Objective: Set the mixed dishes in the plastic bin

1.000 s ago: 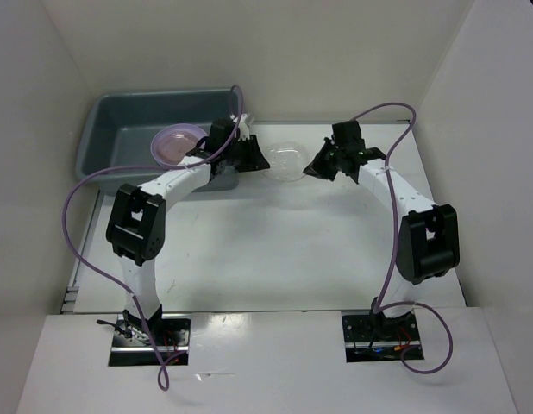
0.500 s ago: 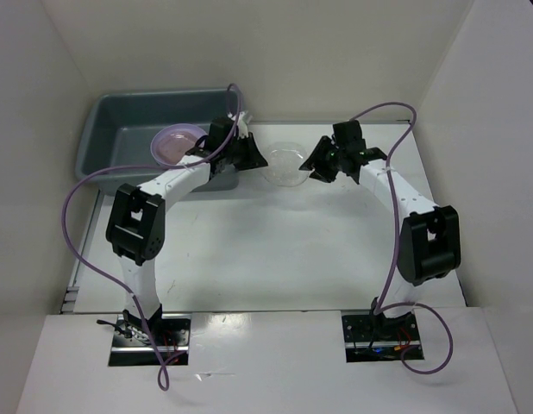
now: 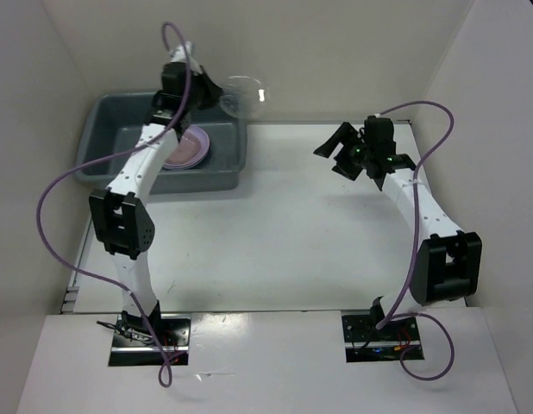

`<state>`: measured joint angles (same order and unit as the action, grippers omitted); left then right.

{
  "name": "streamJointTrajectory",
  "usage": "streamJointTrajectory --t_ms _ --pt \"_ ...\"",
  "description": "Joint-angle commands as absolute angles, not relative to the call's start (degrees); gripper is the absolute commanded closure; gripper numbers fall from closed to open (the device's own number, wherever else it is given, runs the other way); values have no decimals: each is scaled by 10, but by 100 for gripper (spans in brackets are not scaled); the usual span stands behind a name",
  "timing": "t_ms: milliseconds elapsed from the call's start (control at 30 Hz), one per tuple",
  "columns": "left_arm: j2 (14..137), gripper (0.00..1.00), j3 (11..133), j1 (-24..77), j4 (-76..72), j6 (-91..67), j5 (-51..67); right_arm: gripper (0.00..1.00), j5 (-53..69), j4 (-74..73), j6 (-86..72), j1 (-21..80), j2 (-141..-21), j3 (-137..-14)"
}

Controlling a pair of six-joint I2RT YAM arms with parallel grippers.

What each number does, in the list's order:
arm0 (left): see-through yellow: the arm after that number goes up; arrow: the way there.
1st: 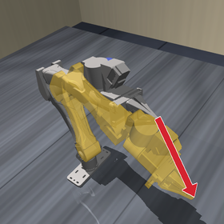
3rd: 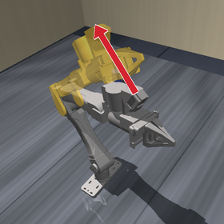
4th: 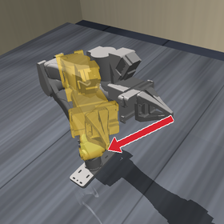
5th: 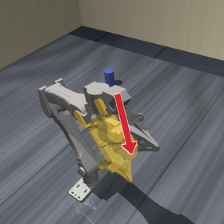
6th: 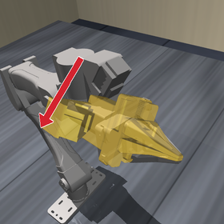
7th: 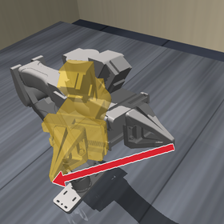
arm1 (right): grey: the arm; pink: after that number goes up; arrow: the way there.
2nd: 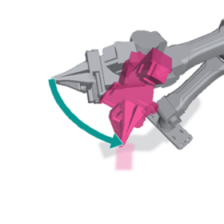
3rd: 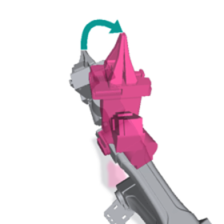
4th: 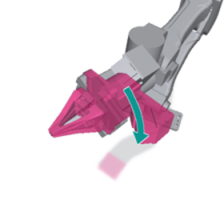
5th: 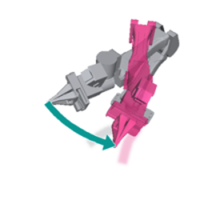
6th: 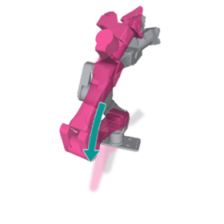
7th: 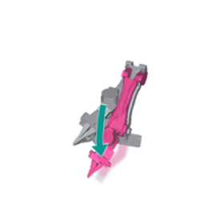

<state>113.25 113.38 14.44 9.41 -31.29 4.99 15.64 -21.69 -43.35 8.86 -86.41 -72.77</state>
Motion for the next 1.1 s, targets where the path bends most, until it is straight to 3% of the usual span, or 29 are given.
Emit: streamJointTrajectory --t_ms 0,200,467,700,800,967,1000,1067 --pt "1110 88 1140 42 98 -290 -53 13 153 -193 -422 83 -827 -713" --pt "1061 88 992 -66 58 -316 -136 13 164 -180 -428 63 -808 -674" --pt "1087 88 925 -80 33 -285 -139 12 164 -180 -428 63 -820 -673" --pt "1149 88 933 -80 27 -314 -99 12 158 -180 -434 63 -815 -662" --pt "1170 78 947 -80 35 -319 -99 12 152 -180 -439 63 -809 -656" --pt "1192 78 973 -80 23 -319 -87 12 141 -180 -445 63 -798 -656" --pt "1200 75 982 -80 23 -319 -81 12 141 -180 -445 63 -791 -656" --pt "1200 24 1009 -80 30 -319 -64 12 141 -180 -445 63 -791 -656"
